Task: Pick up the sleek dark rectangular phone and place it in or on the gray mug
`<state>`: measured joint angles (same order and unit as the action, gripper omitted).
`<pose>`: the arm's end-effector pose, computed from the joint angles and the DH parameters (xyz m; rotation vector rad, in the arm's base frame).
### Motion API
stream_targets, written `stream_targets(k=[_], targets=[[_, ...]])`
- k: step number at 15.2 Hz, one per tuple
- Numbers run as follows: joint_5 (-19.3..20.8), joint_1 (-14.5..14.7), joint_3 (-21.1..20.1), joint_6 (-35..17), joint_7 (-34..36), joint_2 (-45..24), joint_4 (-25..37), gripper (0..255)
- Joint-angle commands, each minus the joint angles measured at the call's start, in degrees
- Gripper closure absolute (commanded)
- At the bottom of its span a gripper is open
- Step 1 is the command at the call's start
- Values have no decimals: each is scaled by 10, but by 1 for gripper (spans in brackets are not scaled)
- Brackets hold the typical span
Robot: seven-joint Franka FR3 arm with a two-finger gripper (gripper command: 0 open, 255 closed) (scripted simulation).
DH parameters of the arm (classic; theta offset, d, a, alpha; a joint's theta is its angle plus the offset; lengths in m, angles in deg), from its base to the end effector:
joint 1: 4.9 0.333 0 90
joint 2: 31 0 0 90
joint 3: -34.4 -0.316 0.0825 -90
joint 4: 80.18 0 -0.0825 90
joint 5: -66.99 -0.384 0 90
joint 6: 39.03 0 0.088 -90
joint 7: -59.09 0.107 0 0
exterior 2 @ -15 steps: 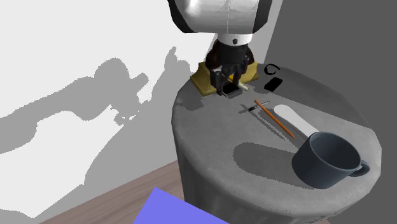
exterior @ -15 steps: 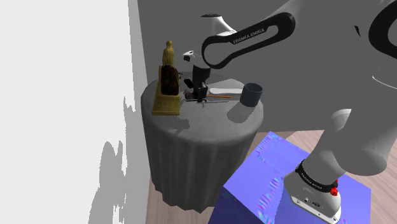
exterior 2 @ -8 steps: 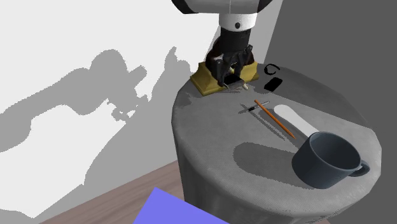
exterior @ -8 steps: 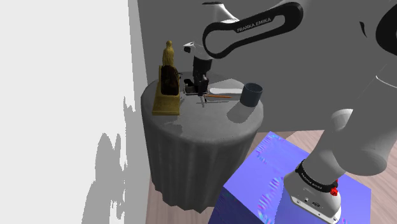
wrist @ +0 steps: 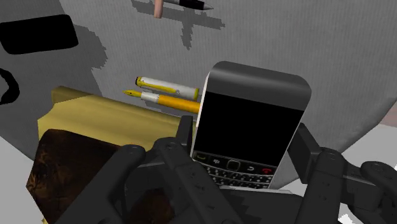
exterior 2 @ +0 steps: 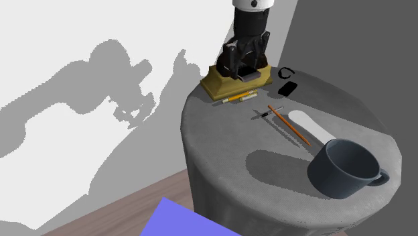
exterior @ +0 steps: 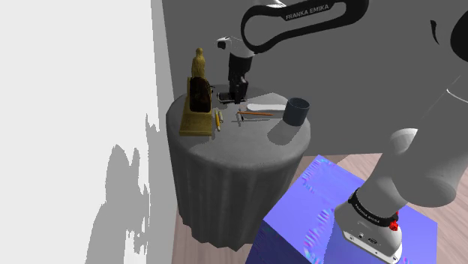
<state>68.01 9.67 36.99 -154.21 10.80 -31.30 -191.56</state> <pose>0.5537 0.1165 0.4820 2.6804 1.5687 0.0821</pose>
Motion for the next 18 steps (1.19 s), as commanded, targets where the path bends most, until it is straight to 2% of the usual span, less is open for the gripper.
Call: stream_targets(k=[1, 3, 10, 18], targets=[[0, 0, 0, 18, 1, 3, 15, 255], [0, 0, 0, 31, 0, 5, 26, 255], [6, -36, 41, 20, -75, 95, -74, 255], [28, -81, 100, 21, -167, 173, -148, 255]])
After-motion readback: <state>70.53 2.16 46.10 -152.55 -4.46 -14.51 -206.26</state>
